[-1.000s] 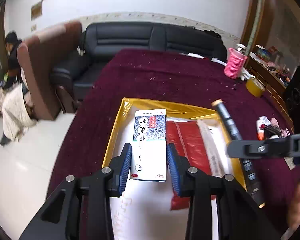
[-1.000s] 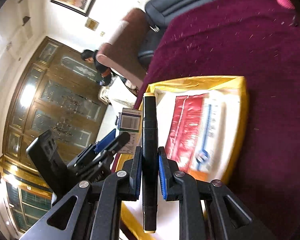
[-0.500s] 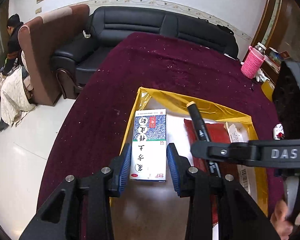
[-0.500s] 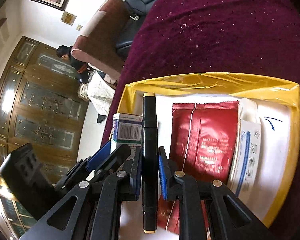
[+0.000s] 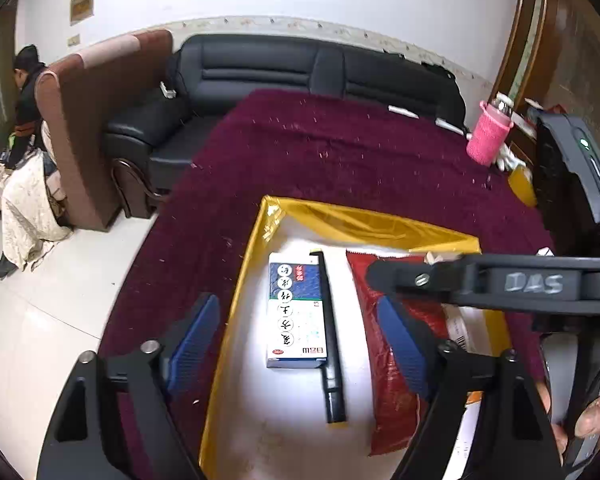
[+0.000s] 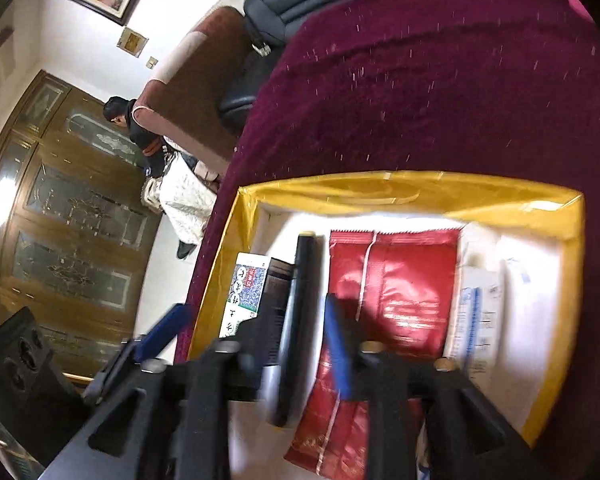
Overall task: Organize objects
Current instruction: 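Carry the marker and small box to the tray and release them, then grasp the white barcode medicine box with the right tool while the left tool grasps a black marker, then carry the white box and marker over the tray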
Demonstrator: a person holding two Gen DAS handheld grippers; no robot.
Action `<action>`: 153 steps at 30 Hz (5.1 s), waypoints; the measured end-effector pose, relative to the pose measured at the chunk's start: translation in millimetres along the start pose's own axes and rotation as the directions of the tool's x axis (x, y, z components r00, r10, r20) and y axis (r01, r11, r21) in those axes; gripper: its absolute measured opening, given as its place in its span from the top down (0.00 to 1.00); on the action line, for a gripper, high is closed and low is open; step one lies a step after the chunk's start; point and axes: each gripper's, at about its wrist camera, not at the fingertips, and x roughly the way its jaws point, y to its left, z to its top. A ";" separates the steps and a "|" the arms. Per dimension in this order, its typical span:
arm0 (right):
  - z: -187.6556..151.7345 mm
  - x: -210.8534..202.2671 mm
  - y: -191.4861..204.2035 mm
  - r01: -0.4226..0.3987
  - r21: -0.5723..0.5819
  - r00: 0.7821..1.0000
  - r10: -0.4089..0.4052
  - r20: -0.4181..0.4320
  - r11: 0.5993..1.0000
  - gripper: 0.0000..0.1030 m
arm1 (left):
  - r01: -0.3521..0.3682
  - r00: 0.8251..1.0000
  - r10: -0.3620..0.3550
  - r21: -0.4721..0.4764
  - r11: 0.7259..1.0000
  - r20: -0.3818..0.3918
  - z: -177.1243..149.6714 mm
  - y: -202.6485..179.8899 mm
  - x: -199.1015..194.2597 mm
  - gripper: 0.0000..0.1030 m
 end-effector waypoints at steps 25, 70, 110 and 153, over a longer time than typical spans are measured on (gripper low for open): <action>-109.9 -306.0 -202.4 0.280 0.108 0.846 -0.298 0.442 0.954 0.15 | 0.326 0.943 -0.289 0.278 0.904 -0.164 -34.5 -244.1 -3.7 0.12; -120.9 -279.1 -254.1 0.550 -0.105 0.805 -0.493 0.330 0.829 0.29 | 0.410 0.910 -0.335 0.406 0.817 -0.246 -89.6 -320.6 8.0 0.86; -89.4 -128.7 -26.7 -0.136 -0.202 0.990 0.141 0.012 0.970 0.55 | 0.018 0.998 -0.018 -0.011 1.000 -0.053 -73.3 10.3 -48.1 0.86; -91.5 -54.4 3.4 -0.117 -0.182 0.992 0.105 -0.074 0.976 0.55 | 0.050 0.980 -0.002 -0.236 0.970 0.201 -85.0 51.0 -140.7 0.16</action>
